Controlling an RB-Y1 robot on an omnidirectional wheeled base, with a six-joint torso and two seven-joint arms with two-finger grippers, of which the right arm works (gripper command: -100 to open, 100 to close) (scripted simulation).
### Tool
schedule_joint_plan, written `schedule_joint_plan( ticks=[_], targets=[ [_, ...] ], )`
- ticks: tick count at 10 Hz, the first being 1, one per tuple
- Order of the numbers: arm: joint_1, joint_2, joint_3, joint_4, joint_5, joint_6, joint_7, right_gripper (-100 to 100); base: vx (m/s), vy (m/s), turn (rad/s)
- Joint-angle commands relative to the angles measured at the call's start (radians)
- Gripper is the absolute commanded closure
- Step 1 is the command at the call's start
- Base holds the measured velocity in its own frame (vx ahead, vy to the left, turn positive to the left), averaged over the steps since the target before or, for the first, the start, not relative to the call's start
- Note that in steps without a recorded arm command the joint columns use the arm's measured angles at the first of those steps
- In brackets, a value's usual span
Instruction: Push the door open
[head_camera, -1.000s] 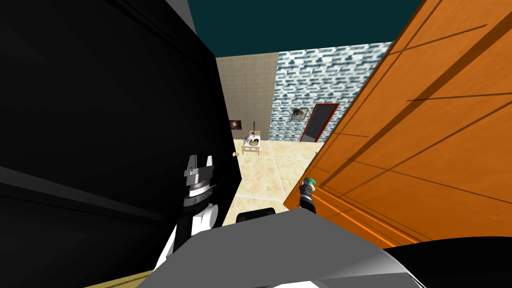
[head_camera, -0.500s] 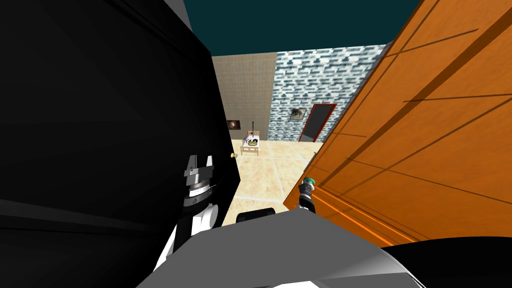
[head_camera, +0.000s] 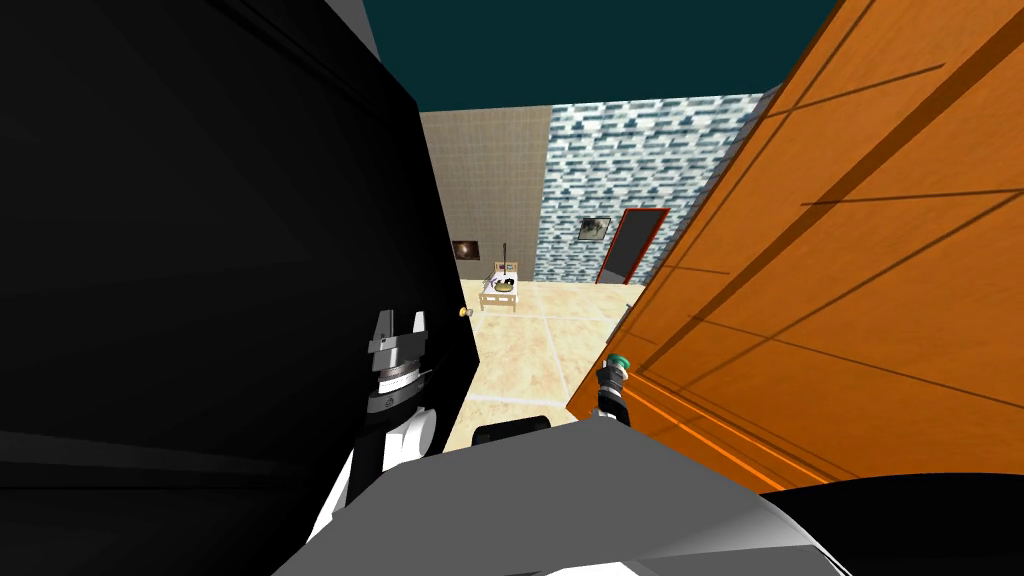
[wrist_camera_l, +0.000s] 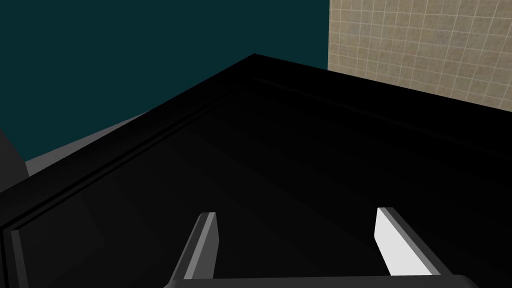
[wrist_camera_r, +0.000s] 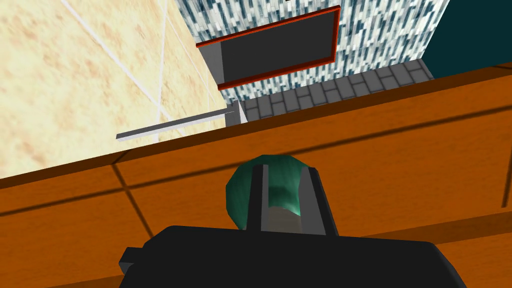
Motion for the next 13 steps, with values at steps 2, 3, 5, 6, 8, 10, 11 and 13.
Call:
schedule_joint_plan(
  ticks=[2,3,5,6,8,10,11,13],
  targets=[
    [0.0,-0.011,-0.007,0.034,-0.024,0.007,-0.057,100,0.072,-0.028,-0.105],
    [-0.009,-0.013,-0.002,0.041,-0.033,0.007,-0.093,100,0.061,-0.031,-0.064],
    [-0.019,-0.015,0.003,0.048,-0.043,0.008,-0.131,100,0.055,-0.017,-0.06],
    [-0.028,-0.017,0.008,0.056,-0.053,0.009,-0.158,100,0.086,-0.047,-0.117],
    [-0.053,0.005,0.024,0.016,-0.065,0.001,-0.198,-100,0.025,-0.005,0.002],
    [-0.059,0.02,0.028,0.007,-0.085,-0.003,-0.235,-100,-0.086,-0.008,-0.003],
    [-0.062,0.028,0.03,0.001,-0.096,-0.005,-0.256,-100,-0.088,-0.019,-0.001],
    [-0.07,0.048,0.035,-0.012,-0.123,-0.011,-0.305,-100,-0.085,0.006,0.019]
  ],
)
